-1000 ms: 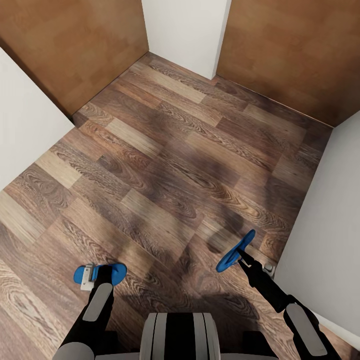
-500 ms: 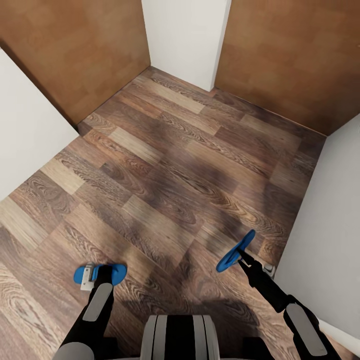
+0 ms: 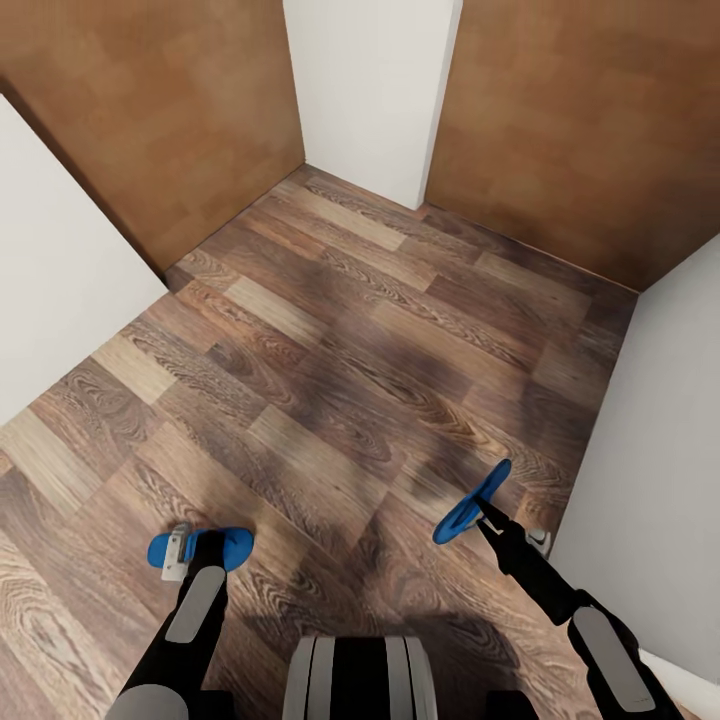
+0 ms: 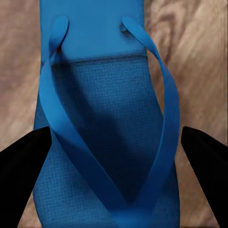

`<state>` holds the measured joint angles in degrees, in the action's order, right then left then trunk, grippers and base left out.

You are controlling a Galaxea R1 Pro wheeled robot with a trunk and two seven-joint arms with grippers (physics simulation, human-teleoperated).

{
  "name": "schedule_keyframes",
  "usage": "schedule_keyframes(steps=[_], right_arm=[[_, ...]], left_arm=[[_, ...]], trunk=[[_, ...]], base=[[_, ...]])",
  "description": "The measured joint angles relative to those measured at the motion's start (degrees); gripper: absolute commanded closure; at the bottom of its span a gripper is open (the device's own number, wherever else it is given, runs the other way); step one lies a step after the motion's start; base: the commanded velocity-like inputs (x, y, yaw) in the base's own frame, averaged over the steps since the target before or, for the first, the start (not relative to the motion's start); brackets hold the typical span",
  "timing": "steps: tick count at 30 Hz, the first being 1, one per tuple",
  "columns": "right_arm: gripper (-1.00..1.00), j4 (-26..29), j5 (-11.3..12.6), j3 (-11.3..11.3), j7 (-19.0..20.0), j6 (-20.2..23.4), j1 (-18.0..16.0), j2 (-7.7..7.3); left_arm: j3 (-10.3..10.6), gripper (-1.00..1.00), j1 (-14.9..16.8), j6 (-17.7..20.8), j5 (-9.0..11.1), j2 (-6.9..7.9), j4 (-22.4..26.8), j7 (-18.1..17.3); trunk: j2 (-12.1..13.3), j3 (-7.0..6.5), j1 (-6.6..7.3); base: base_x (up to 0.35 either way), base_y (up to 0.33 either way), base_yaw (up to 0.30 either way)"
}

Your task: In the bedroom, move the book from the bed onto either nightstand, and place the two sandals side by side next to the bed.

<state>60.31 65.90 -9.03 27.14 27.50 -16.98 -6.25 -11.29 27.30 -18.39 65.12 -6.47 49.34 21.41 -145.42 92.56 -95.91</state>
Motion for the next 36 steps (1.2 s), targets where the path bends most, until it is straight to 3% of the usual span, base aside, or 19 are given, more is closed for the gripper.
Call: schedule_keyframes(steps=[24,26,29,32,34,36], right_arm=[[1.00,0.18,0.00,-0.02,0.00,0.23,-0.01,-0.44],[1.00,0.18,0.00,-0.02,-0.01,0.22,-0.02,-0.44],[1.00,0.18,0.00,-0.02,0.00,0.17,-0.01,-0.44],[1.00,0.18,0.01,-0.02,0.00,0.15,-0.02,-0.44],[1.00,0.17,-0.08,-0.01,-0.01,0.13,-0.02,-0.44],[1.00,0.17,-0.08,-0.01,0.00,0.13,-0.03,-0.44]], left_arm=[[0.02,1.00,0.02,0.21,-0.14,0.12,0.26,0.12],[0.84,1.00,0.02,0.30,-0.52,0.63,0.68,0.21],[4.04,1.00,0.02,0.36,-2.30,2.43,1.08,0.25],[8.19,1.00,0.01,0.39,-5.77,3.94,1.22,0.34],[10.04,1.00,-0.10,0.49,-9.51,5.11,1.24,0.34],[10.82,1.00,-0.42,1.53,-14.56,6.69,1.26,0.26]], trunk=[[0.32,-5.32,0.62],[0.35,-5.76,0.67],[0.39,-6.43,0.75],[0.43,-7.09,0.83],[0.43,-7.10,0.82],[0.43,-7.10,0.82]], base=[[0.000,0.000,0.000],[0.000,0.000,0.000],[0.000,0.000,0.000],[0.000,0.000,0.000],[0.000,0.000,0.000],[0.000,0.000,0.000]])
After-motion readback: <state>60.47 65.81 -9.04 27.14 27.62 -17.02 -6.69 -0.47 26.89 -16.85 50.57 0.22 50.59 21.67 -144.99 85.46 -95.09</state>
